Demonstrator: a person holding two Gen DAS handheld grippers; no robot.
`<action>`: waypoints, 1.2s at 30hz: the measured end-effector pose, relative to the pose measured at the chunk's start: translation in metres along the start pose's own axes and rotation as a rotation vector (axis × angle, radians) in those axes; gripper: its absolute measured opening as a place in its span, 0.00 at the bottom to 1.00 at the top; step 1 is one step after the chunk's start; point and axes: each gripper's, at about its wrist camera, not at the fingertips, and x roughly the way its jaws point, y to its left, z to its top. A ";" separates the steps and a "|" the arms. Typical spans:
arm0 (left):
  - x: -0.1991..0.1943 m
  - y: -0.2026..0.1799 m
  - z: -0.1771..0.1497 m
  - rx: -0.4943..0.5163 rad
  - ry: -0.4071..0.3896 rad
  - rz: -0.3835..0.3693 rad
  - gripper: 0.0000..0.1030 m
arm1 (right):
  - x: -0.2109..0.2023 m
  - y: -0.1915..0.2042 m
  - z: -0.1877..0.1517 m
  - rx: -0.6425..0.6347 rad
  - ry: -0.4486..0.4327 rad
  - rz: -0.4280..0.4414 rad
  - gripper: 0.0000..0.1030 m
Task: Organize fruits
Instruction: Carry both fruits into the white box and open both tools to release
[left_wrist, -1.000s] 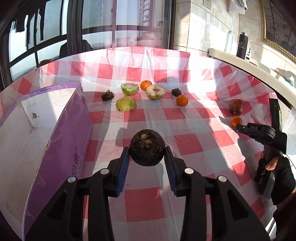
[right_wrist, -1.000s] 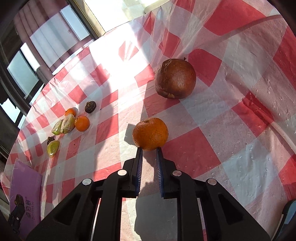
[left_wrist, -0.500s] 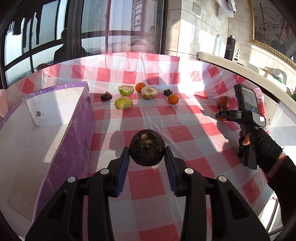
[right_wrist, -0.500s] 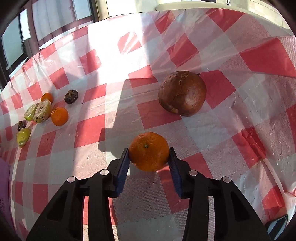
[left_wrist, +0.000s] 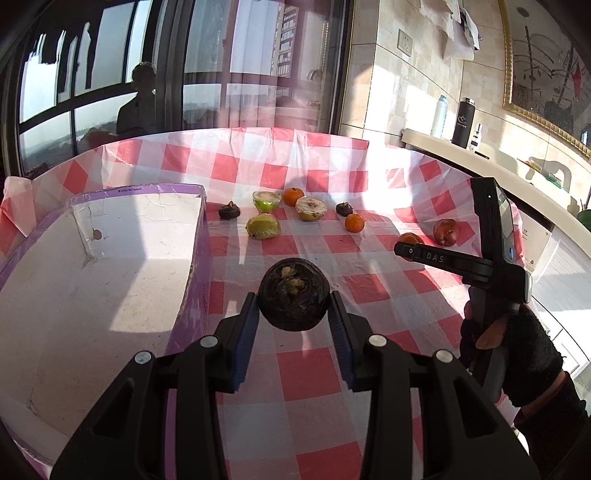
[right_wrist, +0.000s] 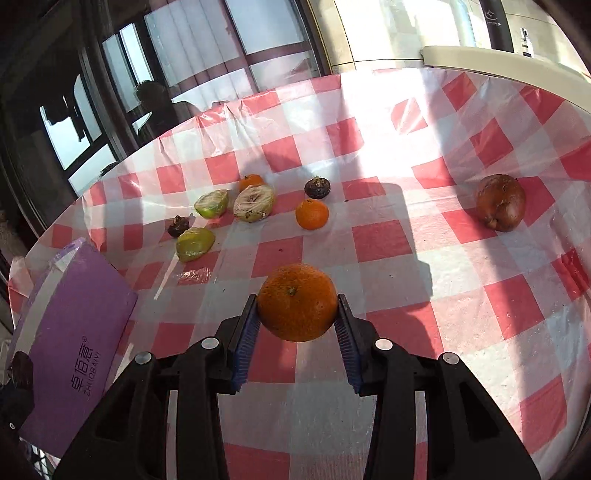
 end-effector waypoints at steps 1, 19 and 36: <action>-0.007 0.003 0.003 -0.006 -0.020 0.005 0.37 | -0.005 0.015 0.002 -0.025 -0.009 0.029 0.39; -0.042 0.162 0.000 -0.165 0.044 0.372 0.37 | -0.031 0.267 -0.034 -0.463 -0.008 0.330 0.40; 0.007 0.201 -0.020 -0.134 0.432 0.286 0.40 | 0.047 0.333 -0.085 -0.916 0.450 0.086 0.39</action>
